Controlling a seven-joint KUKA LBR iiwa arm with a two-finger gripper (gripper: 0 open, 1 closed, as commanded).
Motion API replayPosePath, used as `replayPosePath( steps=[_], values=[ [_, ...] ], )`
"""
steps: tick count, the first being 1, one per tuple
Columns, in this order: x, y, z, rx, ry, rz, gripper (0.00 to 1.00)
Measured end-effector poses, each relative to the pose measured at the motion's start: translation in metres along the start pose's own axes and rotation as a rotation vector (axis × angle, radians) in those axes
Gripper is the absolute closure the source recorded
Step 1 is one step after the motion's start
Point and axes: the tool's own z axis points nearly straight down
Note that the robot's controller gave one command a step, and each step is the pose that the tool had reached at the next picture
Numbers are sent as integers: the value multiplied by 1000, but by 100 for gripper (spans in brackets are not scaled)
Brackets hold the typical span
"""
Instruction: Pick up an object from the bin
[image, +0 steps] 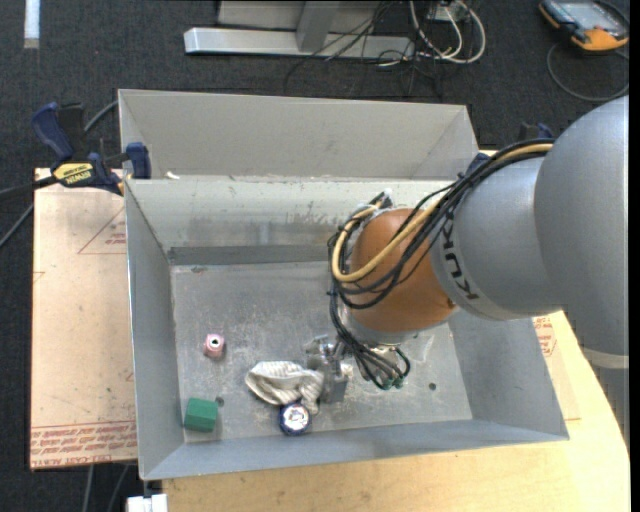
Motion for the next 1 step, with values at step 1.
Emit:
replayPosePath(
  steps=[1],
  values=[
    [-3,18,-24,1,-4,-350,100]
  ],
)
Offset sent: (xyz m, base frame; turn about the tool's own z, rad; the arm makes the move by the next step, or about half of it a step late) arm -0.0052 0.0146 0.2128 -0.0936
